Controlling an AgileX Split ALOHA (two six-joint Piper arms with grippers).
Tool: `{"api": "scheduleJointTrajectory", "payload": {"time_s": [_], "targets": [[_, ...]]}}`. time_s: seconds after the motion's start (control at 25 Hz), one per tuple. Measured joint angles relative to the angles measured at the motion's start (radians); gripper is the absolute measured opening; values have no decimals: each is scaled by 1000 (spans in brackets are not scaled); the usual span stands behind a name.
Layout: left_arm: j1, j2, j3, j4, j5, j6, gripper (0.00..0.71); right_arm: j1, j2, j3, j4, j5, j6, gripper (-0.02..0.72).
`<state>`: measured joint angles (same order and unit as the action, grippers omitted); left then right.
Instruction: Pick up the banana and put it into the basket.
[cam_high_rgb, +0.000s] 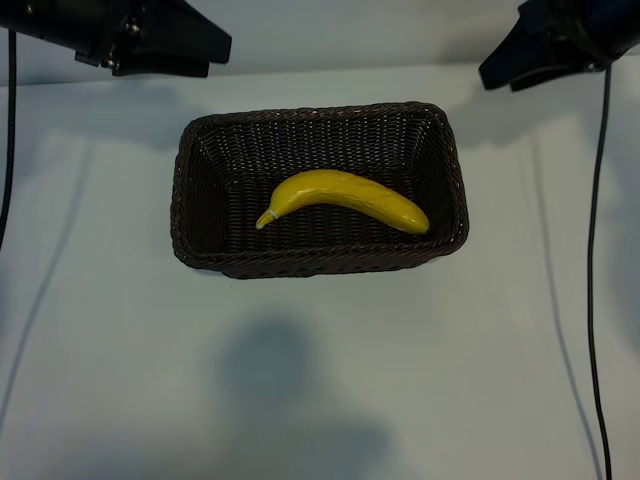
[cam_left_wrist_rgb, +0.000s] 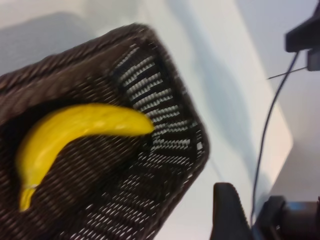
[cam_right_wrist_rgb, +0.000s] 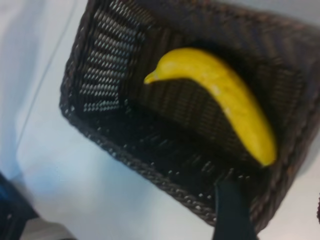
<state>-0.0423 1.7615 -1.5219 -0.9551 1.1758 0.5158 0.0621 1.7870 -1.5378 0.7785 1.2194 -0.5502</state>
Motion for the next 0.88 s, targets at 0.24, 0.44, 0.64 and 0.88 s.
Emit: {"api": "scheduleJointTrajectory", "payload": {"time_s": [0.24, 0.44, 0.64, 0.88], "targets": [[-29, 0, 14, 30, 0, -4, 453, 1, 0, 22, 50, -15, -27, 421], [-40, 0, 34, 67, 0, -23, 453, 1, 0, 22, 50, -10, -31, 421], [-51, 9, 68, 72, 0, -23, 453, 1, 0, 22, 66, -7, -30, 421], [-50, 10, 70, 71, 0, -23, 453, 1, 0, 22, 85, -6, -34, 421]]}}
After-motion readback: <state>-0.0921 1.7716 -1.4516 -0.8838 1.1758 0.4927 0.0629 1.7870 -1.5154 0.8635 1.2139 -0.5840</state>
